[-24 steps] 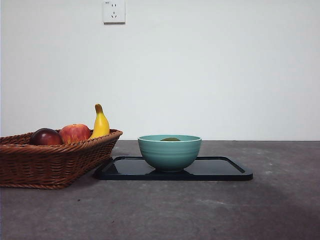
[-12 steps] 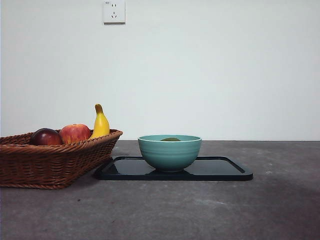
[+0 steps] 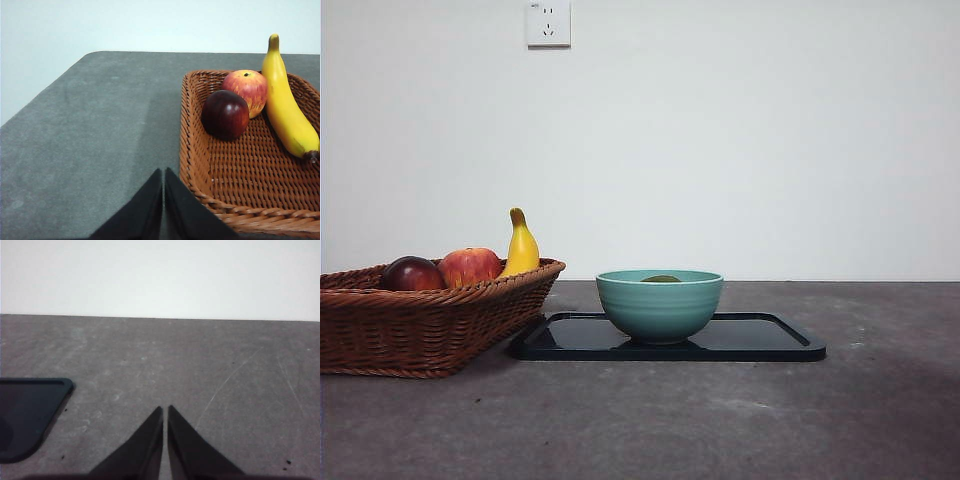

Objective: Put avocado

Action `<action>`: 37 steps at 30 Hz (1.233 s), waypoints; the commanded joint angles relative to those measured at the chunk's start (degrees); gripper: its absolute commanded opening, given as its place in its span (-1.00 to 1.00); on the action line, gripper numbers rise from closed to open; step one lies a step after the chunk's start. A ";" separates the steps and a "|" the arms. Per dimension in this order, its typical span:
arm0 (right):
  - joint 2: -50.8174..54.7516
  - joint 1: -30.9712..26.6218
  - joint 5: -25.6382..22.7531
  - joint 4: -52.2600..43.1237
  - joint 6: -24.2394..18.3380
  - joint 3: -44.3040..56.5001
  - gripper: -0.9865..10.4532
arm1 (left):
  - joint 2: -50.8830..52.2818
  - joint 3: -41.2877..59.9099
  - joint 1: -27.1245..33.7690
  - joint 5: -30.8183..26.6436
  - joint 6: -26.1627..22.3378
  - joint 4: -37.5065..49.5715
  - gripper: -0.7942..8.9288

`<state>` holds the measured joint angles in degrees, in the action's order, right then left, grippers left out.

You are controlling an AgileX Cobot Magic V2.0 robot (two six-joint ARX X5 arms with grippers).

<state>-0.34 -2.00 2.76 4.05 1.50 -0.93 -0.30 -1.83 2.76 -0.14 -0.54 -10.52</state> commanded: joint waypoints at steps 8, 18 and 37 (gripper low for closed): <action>0.13 -0.13 -0.26 6.21 0.70 0.31 -0.82 | 0.11 1.16 0.13 -0.07 0.13 -0.28 -0.82; 0.13 -0.13 -0.22 4.79 1.09 0.28 -0.82 | 0.11 1.16 0.11 -0.07 0.13 -0.28 -0.82; 0.13 -0.13 -0.22 4.79 1.09 0.28 -0.82 | 0.11 1.16 0.11 -0.07 0.13 -0.28 -0.82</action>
